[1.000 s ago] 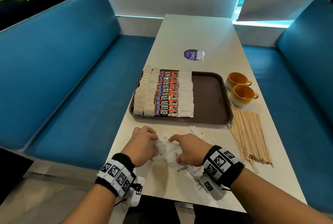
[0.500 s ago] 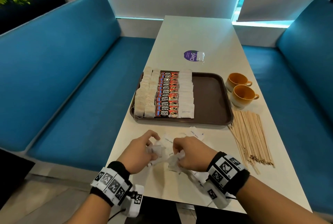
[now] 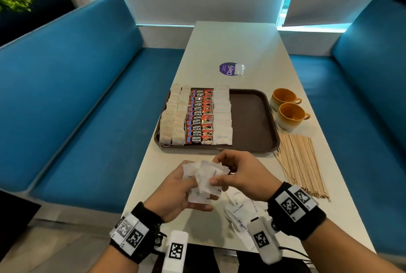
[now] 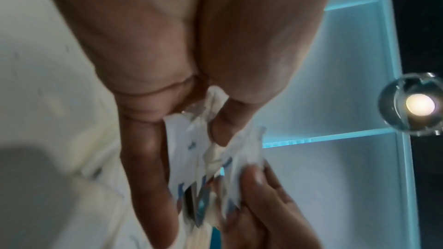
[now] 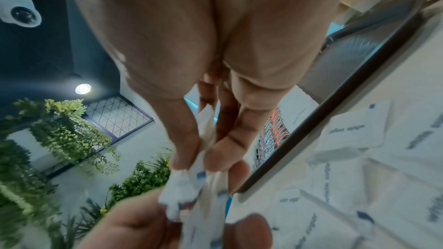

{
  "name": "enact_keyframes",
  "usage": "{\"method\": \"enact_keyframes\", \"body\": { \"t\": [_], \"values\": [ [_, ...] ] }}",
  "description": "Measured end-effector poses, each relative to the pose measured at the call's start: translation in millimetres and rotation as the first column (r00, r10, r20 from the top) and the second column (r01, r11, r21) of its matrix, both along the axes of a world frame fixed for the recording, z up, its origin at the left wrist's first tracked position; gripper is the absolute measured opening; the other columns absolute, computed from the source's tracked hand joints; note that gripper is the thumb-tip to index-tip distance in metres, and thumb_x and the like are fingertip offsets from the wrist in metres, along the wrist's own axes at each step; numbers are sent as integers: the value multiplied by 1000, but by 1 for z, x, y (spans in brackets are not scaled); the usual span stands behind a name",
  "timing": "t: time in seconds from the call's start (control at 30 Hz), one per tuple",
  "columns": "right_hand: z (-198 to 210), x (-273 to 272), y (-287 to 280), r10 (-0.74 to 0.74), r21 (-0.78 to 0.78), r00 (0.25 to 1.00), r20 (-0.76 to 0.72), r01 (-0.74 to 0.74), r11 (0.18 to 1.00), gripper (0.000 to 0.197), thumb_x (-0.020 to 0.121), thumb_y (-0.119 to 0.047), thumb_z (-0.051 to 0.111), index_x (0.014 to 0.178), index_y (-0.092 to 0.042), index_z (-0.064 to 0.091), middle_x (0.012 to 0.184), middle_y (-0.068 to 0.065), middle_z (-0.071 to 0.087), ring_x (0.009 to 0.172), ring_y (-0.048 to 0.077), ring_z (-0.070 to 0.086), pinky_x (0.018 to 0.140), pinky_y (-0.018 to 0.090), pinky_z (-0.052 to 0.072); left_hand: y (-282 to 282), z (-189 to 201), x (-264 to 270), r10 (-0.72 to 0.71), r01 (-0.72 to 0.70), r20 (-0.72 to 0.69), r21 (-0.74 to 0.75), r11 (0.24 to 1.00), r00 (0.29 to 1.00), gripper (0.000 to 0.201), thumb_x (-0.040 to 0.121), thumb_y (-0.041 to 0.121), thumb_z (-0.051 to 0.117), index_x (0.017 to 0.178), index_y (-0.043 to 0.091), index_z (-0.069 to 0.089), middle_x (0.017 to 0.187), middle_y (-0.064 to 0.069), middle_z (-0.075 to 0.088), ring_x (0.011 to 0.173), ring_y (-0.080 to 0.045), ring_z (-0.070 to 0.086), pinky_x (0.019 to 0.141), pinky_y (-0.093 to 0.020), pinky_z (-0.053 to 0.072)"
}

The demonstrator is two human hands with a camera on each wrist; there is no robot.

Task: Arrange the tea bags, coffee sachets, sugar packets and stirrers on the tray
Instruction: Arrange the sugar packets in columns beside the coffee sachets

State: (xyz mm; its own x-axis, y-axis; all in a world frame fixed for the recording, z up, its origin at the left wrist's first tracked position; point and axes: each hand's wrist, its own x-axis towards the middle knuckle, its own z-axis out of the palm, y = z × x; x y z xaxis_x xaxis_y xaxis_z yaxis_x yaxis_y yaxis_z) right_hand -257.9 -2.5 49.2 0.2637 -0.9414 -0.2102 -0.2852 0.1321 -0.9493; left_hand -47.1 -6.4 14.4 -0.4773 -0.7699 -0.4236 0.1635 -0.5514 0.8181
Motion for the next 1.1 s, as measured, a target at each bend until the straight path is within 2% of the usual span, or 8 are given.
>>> {"method": "enact_keyframes", "body": {
  "t": [0.13,0.27,0.37,0.57,0.67,0.8,0.93,1.1],
  "values": [
    [-4,-1,-2,-144,-29,984,-101,142,989,37,74,-16,92,106,-14,72,96,5,76,73,28,75,76,44,63,1,2,-11,-49,62,-168,76,995,985,61,76,-4,44,136,9,49,122,-33,64,100,-57,64,82,-61,57],
    [-4,-5,1,-170,-77,959,-227,156,985,47,71,-26,94,112,-28,71,104,-9,72,76,4,70,66,13,54,1,2,-18,-43,63,-194,98,993,980,57,79,4,52,136,-1,50,119,-31,65,100,-53,63,83,-56,59],
    [-6,-4,4,-193,-122,957,-216,170,978,41,79,-29,88,116,-31,71,103,-11,70,79,3,71,71,16,54,1,4,-23,-23,41,-169,100,994,985,50,89,14,62,137,1,52,122,-34,63,98,-51,65,81,-52,60],
    [-12,0,5,-246,-170,956,-161,219,961,20,89,-5,75,103,-19,79,93,2,69,71,7,72,66,18,57,0,7,-31,-20,26,-77,76,997,997,38,95,9,63,132,2,59,122,-26,69,105,-56,66,77,-47,64],
    [-14,-4,7,-196,-131,967,-165,175,976,15,89,-9,76,98,-20,81,81,-6,76,72,2,71,70,17,55,3,5,-36,-20,26,-89,71,997,996,39,93,4,64,132,8,60,116,-24,70,97,-50,69,66,-41,64],
    [-10,-18,11,-222,-201,943,-246,175,964,17,92,-17,74,101,-30,79,91,-12,76,84,2,68,73,11,51,3,-1,-35,56,-42,-105,129,991,993,36,95,8,64,131,13,60,108,-20,69,87,-42,68,49,-31,57],
    [-11,-43,22,-192,-141,871,-451,143,980,10,90,-29,76,99,-33,74,93,-13,70,81,5,64,67,9,47,0,-5,-24,142,-124,-92,179,976,986,18,97,9,60,114,11,64,108,-20,70,79,-37,70,46,-29,58],
    [-33,-54,41,57,64,744,-666,-20,998,71,65,-65,86,123,-37,56,114,-13,49,102,6,53,88,24,49,-3,-14,-8,187,-164,-116,184,969,976,29,94,-2,54,116,13,64,116,-19,72,90,-38,67,51,-28,59]
  ]
}}
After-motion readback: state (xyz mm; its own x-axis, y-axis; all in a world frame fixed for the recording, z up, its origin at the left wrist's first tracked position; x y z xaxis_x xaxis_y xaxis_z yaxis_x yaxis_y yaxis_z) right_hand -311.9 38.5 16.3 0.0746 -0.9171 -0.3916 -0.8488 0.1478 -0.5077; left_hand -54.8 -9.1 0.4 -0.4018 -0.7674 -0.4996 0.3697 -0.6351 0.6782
